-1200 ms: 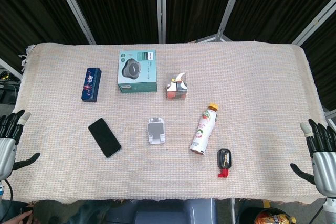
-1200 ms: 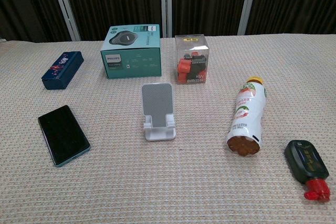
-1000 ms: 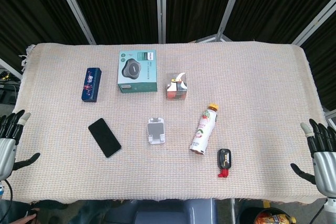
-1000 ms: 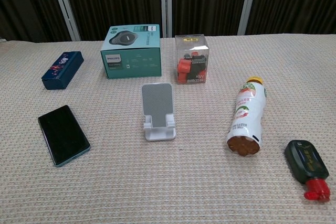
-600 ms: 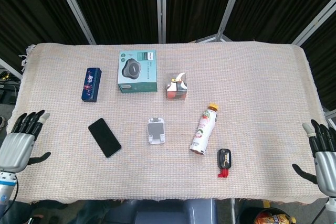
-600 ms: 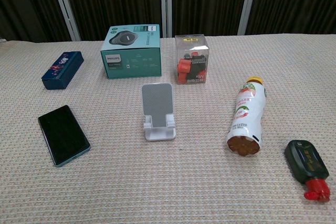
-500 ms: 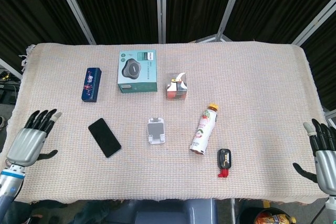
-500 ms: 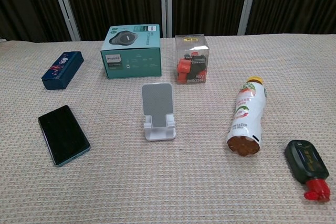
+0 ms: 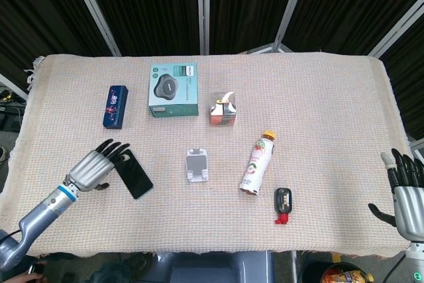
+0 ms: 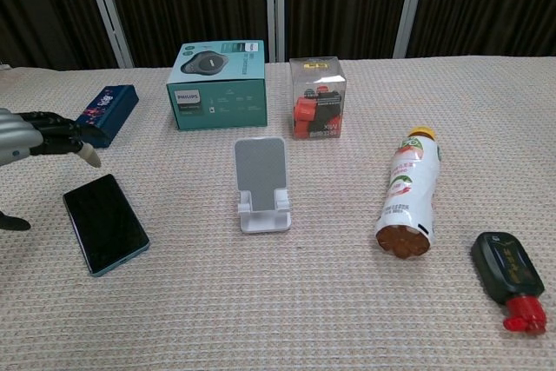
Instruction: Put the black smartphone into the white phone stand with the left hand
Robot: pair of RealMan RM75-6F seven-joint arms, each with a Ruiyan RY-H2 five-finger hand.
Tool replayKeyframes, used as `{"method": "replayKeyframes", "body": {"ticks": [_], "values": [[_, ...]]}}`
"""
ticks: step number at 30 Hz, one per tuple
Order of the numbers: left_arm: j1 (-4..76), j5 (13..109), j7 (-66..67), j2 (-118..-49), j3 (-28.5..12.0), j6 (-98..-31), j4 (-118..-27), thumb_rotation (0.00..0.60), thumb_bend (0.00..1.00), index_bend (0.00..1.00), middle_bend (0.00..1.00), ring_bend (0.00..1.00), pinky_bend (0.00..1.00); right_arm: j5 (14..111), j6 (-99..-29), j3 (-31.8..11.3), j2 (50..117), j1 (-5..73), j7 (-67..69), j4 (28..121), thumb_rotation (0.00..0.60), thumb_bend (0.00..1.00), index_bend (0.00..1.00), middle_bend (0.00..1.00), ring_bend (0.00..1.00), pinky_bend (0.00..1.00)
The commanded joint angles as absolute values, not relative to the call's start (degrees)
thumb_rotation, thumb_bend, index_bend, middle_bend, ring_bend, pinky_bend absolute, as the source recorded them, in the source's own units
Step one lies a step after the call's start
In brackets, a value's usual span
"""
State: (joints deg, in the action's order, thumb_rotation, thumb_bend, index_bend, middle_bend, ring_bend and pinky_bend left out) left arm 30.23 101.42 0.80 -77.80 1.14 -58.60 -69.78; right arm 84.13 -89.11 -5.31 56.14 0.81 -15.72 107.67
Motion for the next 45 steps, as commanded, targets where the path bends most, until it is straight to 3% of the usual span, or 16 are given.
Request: {"method": "replayKeyframes", "body": {"ticks": [1,16,23,26,31,35,45], "values": [[31.58,102.23,1.09,-79.35,2.02,-57.34,-68.66,0.600,0.00,0.23,0.04,0.10,0.12,83.91,-89.02,-5.42,56.17,0.91,-15.73,107.64,0.600,0.00,0.00,0.00,0.00,0.00],[34.99,101.65,4.88,-84.69,2.73,-54.75,-66.78,0.600,0.00,0.25,0.07,0.15,0.20,83.38,-89.00,-5.60,55.61,0.91,-14.19,107.42,0.600,0.00,0.00,0.00,0.00,0.00],[35.99,100.60,6.98,-85.85,2.92,-53.10,-66.22,0.600,0.00,0.27,0.13,0.22,0.22,83.29,-89.00,-5.59,55.58,0.92,-14.19,107.39,0.600,0.00,0.00,0.00,0.00,0.00],[36.27,100.10,7.45,-86.26,3.10,-52.68,-65.85,0.600,0.00,0.31,0.21,0.30,0.25,83.14,-89.00,-5.63,55.54,0.92,-14.04,107.36,0.600,0.00,0.00,0.00,0.00,0.00],[36.31,100.56,8.14,-87.04,3.39,-54.49,-64.57,0.600,0.00,0.52,0.40,0.46,0.34,83.16,-88.99,-5.59,55.49,0.93,-13.88,107.37,0.600,0.00,0.00,0.00,0.00,0.00],[36.14,101.14,7.65,-87.24,3.83,-56.48,-63.82,0.600,0.00,0.56,0.43,0.49,0.35,83.24,-89.04,-5.56,55.38,0.90,-13.66,107.42,0.600,0.00,0.00,0.00,0.00,0.00],[36.10,103.41,9.84,-83.49,3.59,-63.28,-66.68,0.600,0.00,0.56,0.43,0.49,0.35,83.67,-89.49,-5.52,54.86,0.70,-12.68,107.83,0.600,0.00,0.00,0.00,0.00,0.00]]}}
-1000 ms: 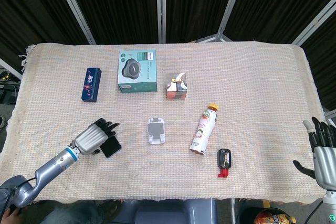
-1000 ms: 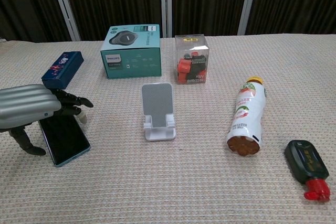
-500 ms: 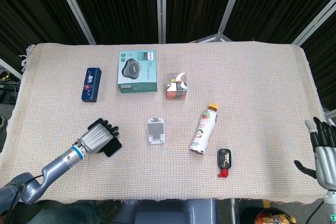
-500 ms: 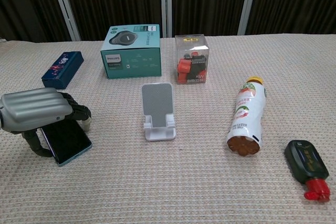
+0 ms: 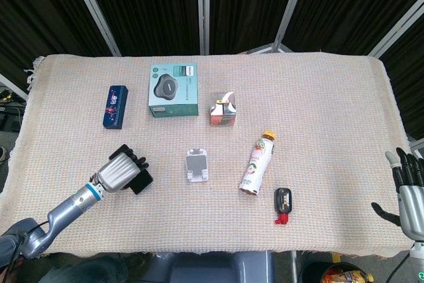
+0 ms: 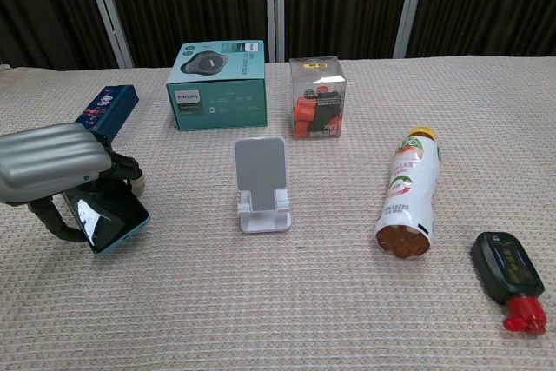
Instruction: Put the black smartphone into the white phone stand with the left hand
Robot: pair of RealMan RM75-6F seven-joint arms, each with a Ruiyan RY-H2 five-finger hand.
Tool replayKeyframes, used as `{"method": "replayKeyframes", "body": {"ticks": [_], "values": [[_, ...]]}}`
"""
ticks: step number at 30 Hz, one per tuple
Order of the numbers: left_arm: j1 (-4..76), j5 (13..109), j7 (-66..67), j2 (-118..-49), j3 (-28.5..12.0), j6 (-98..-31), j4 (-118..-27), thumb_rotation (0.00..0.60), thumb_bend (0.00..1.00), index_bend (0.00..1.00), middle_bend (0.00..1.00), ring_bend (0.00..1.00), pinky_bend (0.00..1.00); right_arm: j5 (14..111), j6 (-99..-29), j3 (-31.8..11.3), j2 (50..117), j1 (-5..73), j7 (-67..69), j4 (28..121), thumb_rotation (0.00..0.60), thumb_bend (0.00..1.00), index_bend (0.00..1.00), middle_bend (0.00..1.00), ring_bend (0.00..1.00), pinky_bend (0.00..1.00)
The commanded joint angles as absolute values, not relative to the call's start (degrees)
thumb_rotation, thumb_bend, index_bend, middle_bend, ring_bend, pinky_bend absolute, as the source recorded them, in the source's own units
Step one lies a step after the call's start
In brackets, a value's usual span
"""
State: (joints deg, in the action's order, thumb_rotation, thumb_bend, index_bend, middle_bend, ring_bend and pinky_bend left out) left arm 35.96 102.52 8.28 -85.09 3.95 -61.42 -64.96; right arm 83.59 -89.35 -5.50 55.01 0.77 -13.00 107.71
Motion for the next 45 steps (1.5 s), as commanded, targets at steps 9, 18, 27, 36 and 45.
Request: {"method": "replayKeyframes", "body": {"ticks": [9,18,27,36,45], "values": [[38.96,110.43,28.32,-77.84,-2.03,-72.37,-75.93,0.600,0.00,0.57,0.43,0.49,0.35,84.15,-90.04,-5.62,53.98,0.44,-10.69,108.19,0.600,0.00,0.00,0.00,0.00,0.00],[46.47,115.57,49.31,-79.15,-7.41,-64.29,-80.17,0.600,0.00,0.56,0.41,0.49,0.35,84.16,-90.74,-5.83,52.62,-0.09,-7.22,108.14,0.600,0.00,0.00,0.00,0.00,0.00],[51.37,115.09,57.49,-83.44,-8.38,-54.84,-80.87,0.600,0.00,0.55,0.41,0.49,0.35,83.16,-90.80,-6.22,51.24,-0.53,-2.88,106.95,0.600,0.00,0.00,0.00,0.00,0.00],[52.07,113.04,64.27,-86.19,-7.64,-48.76,-81.50,0.600,0.00,0.55,0.41,0.49,0.35,83.12,-91.01,-6.25,50.46,-0.86,-0.96,106.68,0.600,0.00,0.00,0.00,0.00,0.00],[50.33,109.34,69.84,-89.34,-7.50,-47.69,-79.99,0.600,0.00,0.54,0.38,0.47,0.35,83.01,-90.73,-6.35,50.42,-0.68,-0.80,106.69,0.600,0.00,0.00,0.00,0.00,0.00]]}}
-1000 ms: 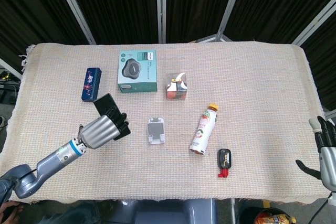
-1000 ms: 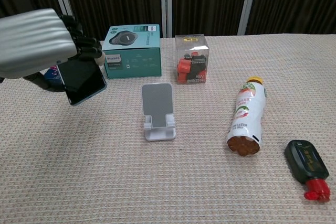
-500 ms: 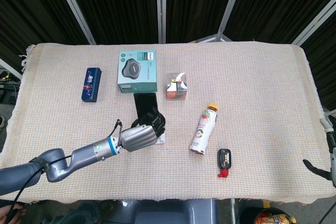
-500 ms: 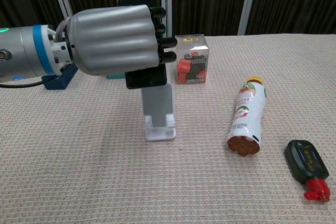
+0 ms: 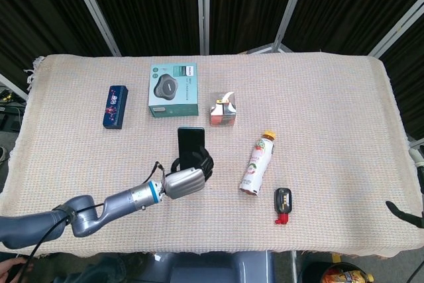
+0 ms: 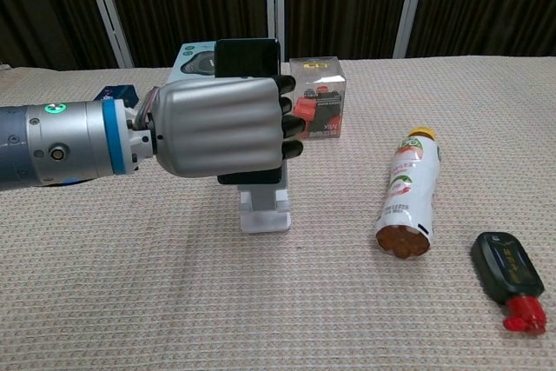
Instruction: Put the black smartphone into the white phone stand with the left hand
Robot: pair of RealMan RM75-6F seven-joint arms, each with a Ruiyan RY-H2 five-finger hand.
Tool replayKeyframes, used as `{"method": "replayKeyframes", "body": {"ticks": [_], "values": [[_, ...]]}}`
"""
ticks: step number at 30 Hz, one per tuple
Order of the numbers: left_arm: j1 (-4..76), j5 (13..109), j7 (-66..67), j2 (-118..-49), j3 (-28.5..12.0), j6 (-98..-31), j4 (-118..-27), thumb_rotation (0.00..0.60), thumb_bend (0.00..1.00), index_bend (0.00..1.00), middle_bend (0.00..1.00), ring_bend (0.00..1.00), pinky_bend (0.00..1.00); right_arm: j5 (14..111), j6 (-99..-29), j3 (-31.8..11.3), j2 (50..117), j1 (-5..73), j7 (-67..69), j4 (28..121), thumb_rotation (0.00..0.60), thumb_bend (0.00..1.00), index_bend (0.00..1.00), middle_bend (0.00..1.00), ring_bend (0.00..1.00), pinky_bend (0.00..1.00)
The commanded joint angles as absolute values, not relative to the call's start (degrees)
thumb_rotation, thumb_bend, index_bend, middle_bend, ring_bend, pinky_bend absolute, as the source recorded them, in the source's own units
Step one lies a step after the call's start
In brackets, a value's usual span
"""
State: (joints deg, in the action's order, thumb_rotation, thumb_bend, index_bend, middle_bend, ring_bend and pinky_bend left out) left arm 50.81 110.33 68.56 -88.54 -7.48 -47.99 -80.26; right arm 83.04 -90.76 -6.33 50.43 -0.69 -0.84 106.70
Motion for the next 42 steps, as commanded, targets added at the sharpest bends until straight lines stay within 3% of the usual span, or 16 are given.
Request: {"method": "replayKeyframes", "body": {"ticks": [1,23,42], "values": [[50.29,109.16,70.04,-89.48,-7.49,-47.67,-79.99,0.600,0.00,0.54,0.38,0.47,0.35,82.99,-90.72,-6.36,50.42,-0.67,-0.76,106.69,0.600,0.00,0.00,0.00,0.00,0.00],[49.00,101.91,79.66,-93.68,-8.15,-45.91,-80.15,0.600,0.00,0.54,0.38,0.47,0.34,82.58,-90.77,-6.54,49.80,-0.89,1.15,106.32,0.600,0.00,0.00,0.00,0.00,0.00],[49.12,104.52,83.21,-97.31,-5.65,-50.24,-74.90,0.600,0.00,0.55,0.38,0.47,0.34,82.26,-90.54,-6.63,49.45,-0.92,2.34,106.27,0.600,0.00,0.00,0.00,0.00,0.00]]}}
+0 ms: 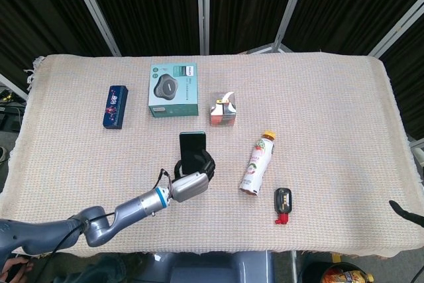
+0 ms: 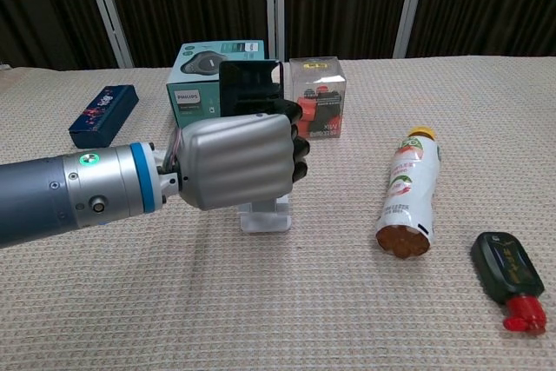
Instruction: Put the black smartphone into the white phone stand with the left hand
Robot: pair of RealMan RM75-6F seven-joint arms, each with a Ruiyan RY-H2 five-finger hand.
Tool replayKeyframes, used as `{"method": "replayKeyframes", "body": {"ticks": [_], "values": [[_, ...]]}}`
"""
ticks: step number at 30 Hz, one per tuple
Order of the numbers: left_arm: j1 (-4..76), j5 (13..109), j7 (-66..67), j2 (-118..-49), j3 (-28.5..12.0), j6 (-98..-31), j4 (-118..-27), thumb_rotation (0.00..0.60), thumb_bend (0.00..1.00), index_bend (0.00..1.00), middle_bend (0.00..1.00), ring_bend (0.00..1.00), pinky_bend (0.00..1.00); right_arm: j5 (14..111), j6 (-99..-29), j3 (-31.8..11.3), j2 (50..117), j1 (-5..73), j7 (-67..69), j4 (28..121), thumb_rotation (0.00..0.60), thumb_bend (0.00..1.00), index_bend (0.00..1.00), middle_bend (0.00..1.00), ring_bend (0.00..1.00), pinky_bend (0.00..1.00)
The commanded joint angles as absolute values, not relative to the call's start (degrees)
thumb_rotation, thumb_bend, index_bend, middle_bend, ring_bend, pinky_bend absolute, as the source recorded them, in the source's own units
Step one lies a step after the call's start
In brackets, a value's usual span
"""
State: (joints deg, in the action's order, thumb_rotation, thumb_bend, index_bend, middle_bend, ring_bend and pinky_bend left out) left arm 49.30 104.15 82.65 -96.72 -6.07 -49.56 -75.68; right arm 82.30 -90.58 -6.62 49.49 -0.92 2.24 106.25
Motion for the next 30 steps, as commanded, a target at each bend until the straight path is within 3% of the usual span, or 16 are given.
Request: {"method": "replayKeyframes", "body": {"ticks": [1,19,30], "values": [[49.05,104.45,83.36,-97.41,-5.56,-50.30,-74.77,0.600,0.00,0.55,0.38,0.47,0.34,82.23,-90.52,-6.64,49.43,-0.92,2.41,106.24,0.600,0.00,0.00,0.00,0.00,0.00],[48.38,105.13,85.46,-99.80,-4.42,-52.65,-72.17,0.600,0.00,0.54,0.35,0.45,0.32,82.14,-90.43,-6.65,49.40,-0.90,2.45,106.27,0.600,0.00,0.00,0.00,0.00,0.00],[48.29,104.82,85.35,-100.45,-3.92,-52.62,-71.67,0.600,0.00,0.39,0.27,0.39,0.32,82.11,-90.45,-6.66,49.38,-0.91,2.46,106.28,0.600,0.00,0.00,0.00,0.00,0.00]]}}
